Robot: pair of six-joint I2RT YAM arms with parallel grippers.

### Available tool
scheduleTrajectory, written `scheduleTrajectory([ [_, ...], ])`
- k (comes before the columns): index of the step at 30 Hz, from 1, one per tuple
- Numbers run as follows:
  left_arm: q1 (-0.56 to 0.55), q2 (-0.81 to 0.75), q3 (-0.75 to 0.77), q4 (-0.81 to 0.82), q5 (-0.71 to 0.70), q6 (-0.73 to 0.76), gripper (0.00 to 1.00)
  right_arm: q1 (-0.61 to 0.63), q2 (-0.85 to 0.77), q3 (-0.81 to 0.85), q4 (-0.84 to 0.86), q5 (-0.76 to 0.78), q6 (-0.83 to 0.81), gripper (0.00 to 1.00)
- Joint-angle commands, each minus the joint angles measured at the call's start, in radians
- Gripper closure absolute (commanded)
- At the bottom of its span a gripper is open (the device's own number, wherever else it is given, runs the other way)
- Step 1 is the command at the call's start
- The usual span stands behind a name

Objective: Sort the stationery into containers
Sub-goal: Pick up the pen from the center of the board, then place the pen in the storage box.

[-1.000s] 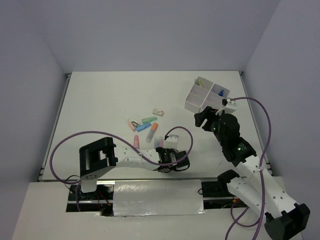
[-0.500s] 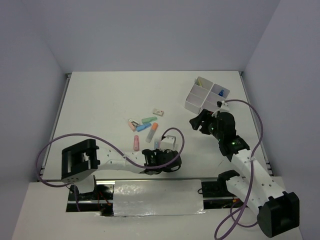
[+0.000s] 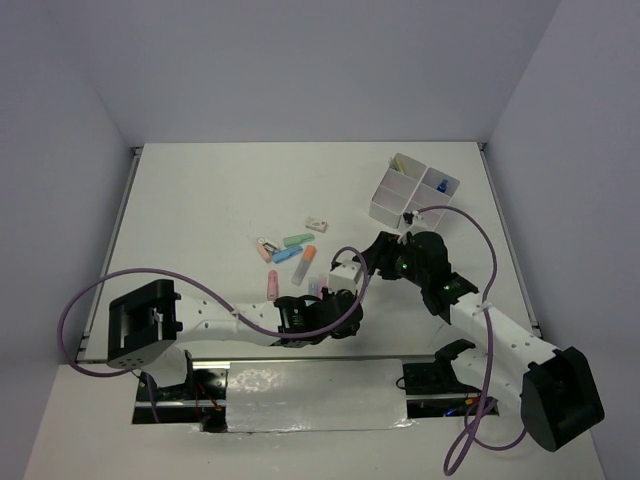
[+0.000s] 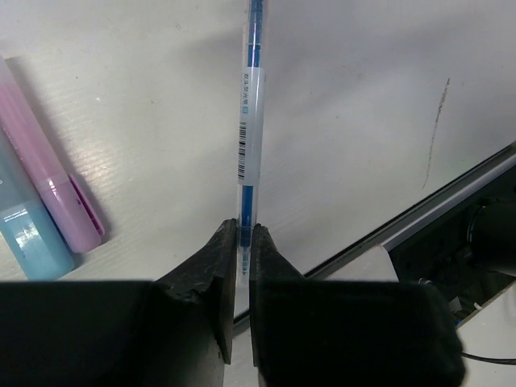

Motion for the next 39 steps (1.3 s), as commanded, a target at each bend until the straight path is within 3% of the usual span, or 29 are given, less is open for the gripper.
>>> scheduleTrajectory([
  [1,-0.002,-0.048,-0.005,0.052,-0.032,0.023,1.0,0.012,0.02,-0.009,0.063,0.006,0.018,0.29],
  [6,0.0,-0.059,-0.005,0.044,-0.051,0.026,1.0,0.027,0.017,-0.009,0.06,0.003,0.018,0.32],
  [10,0.012,-0.06,-0.009,0.036,-0.058,0.013,1.0,0.036,0.005,-0.012,0.06,-0.019,0.017,0.4],
  [14,0.02,-0.063,-0.017,0.041,-0.074,0.008,1.0,0.039,0.008,-0.028,0.106,-0.066,0.039,0.59],
  [15,0.02,-0.063,-0.015,0.036,-0.08,0.002,1.0,0.039,0.009,-0.034,0.115,-0.078,0.044,0.7],
  [16,0.023,-0.065,-0.015,0.033,-0.086,0.0,1.0,0.039,0.014,-0.035,0.137,-0.1,0.058,0.75],
  [23,0.046,-0.079,-0.057,0.08,-0.103,-0.003,1.0,0.042,0.043,-0.019,0.172,-0.118,0.086,1.0],
  [24,0.052,-0.082,-0.06,0.084,-0.1,-0.001,0.96,0.044,0.048,-0.01,0.171,-0.114,0.084,1.0],
  [25,0.055,-0.086,-0.066,0.081,-0.1,0.002,0.85,0.042,0.052,-0.005,0.178,-0.109,0.083,1.0],
  [26,0.056,-0.088,-0.064,0.07,-0.103,0.0,0.53,0.042,0.054,0.004,0.177,-0.083,0.073,1.0],
  [29,0.063,-0.093,-0.046,-0.044,-0.141,-0.041,0.01,0.041,0.071,0.095,0.111,0.004,-0.015,1.0],
  [32,0.084,-0.105,-0.028,-0.156,-0.164,-0.069,0.01,0.027,0.114,0.28,0.04,0.27,-0.124,1.0],
  [35,0.104,-0.16,-0.055,-0.214,-0.19,-0.089,0.01,-0.031,0.183,0.404,0.02,0.395,-0.175,1.0],
  [38,0.144,-0.284,-0.144,-0.212,-0.161,-0.073,0.01,-0.096,0.284,0.463,0.156,0.5,-0.279,1.0],
  [39,0.152,-0.315,-0.162,-0.212,-0.152,-0.067,0.01,-0.106,0.307,0.469,0.278,0.539,-0.304,1.0],
])
